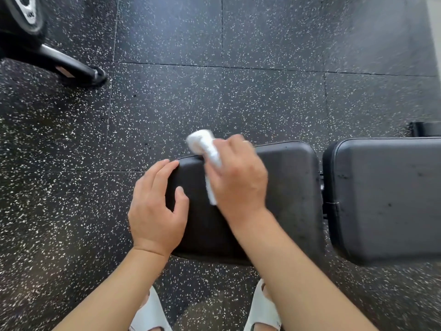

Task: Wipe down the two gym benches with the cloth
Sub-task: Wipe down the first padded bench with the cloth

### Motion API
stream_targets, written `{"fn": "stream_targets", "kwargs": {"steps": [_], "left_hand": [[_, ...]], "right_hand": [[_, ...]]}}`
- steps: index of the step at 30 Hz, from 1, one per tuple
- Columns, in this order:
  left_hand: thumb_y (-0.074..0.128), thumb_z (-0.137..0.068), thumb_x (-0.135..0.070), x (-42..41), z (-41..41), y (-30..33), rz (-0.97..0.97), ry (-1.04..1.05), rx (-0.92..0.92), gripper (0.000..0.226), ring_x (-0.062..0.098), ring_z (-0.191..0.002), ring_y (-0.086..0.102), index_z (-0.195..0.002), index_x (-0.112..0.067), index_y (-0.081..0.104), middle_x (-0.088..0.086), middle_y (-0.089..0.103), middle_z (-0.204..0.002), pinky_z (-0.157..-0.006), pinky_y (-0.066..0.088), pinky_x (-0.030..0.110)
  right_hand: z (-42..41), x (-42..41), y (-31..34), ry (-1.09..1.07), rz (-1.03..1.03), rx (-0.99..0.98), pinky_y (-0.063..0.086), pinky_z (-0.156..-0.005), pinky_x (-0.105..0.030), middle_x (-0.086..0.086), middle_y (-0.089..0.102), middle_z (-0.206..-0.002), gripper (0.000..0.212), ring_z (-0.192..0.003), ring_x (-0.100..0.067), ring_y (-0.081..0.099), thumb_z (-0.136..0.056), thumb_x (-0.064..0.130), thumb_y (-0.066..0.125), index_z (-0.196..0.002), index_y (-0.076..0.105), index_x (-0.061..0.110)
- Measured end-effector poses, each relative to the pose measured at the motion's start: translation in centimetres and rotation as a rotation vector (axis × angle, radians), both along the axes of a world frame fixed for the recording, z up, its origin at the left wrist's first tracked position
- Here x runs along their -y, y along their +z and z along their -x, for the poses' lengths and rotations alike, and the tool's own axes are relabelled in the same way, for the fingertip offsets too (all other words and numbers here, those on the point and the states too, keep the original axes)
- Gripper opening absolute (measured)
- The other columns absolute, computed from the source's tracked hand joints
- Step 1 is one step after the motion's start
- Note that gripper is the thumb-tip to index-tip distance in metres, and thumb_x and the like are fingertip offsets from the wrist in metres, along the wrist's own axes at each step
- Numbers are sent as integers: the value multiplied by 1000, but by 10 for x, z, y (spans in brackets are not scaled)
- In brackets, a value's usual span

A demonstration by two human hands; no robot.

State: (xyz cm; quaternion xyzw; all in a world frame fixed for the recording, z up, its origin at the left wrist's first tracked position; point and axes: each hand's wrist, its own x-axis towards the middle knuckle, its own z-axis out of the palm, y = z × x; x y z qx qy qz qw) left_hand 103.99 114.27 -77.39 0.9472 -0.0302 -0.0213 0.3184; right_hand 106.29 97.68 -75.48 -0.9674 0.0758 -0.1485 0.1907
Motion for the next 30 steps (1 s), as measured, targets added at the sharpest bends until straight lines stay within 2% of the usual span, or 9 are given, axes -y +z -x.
{"fn": "stream_targets", "kwargs": {"steps": [3, 5, 11, 14, 17, 19, 22, 26, 30], "left_hand": [[49, -94, -29, -2, -2, -1, 4, -8, -25, 54, 22, -137, 53, -146, -19, 57, -4, 56, -151, -111, 29, 18], [48, -94, -29, -1, -1, 2, 5, -9, -16, 53, 23, -134, 53, -146, -20, 57, -5, 56, -150, -109, 34, 23], [45, -94, -32, 3, 1, 8, -14, 11, -4, 52, 25, -134, 52, -144, -22, 55, -3, 56, -150, -106, 48, 47], [43, -93, -33, 5, 0, 8, -52, -3, -17, 53, 26, -131, 52, -144, -23, 54, -4, 55, -150, -101, 50, 49], [43, -91, -33, 6, 0, 7, -70, 21, -44, 54, 26, -125, 50, -143, -25, 51, -5, 56, -147, -95, 50, 52], [43, -89, -32, 8, -1, 6, -66, 51, -57, 54, 26, -121, 50, -142, -25, 48, -4, 57, -143, -91, 50, 54], [42, -89, -32, 9, -2, 3, -81, 55, -43, 54, 26, -118, 50, -143, -25, 48, -4, 57, -140, -89, 49, 53], [40, -92, -33, 8, 1, 1, -88, 55, -14, 54, 26, -119, 51, -145, -26, 48, -7, 55, -143, -92, 50, 52], [42, -92, -32, 11, 0, -1, -93, 62, -9, 53, 26, -119, 52, -144, -27, 49, -7, 56, -143, -90, 51, 52]], "right_hand": [[14, -20, 0, 174, -47, 1, 48, -63, -40, -3, 58, -90, 15, -78, -26, 56, -93, 24, 63, -101, 70, 14], [21, 5, 1, 220, -14, 11, 50, -64, -40, -3, 58, -90, 14, -80, -25, 56, -95, 22, 65, -103, 70, 13], [13, 113, 10, -135, 55, -39, 50, -66, -43, -5, 56, -93, 16, -83, -28, 56, -99, 29, 66, -101, 69, 14], [8, 83, 11, -125, 76, -28, 49, -63, -42, -6, 57, -90, 12, -80, -29, 57, -96, 26, 66, -97, 70, 15], [12, 10, 5, 64, 17, -38, 49, -63, -40, -4, 59, -91, 12, -78, -27, 56, -93, 24, 61, -99, 70, 19], [16, -21, 1, 174, -72, -18, 45, -61, -36, -4, 59, -90, 14, -75, -25, 54, -91, 24, 64, -100, 70, 15], [18, -9, 1, 238, -71, 22, 45, -61, -35, -3, 59, -89, 12, -77, -24, 55, -91, 22, 66, -100, 70, 14], [19, 80, -4, 77, 105, -26, 51, -78, -39, -2, 61, -97, 21, -91, -26, 56, -102, 24, 51, -111, 70, 23], [22, 122, 0, -133, -6, -4, 48, -69, -39, -3, 58, -95, 16, -86, -27, 56, -97, 25, 69, -110, 71, 16]]}}
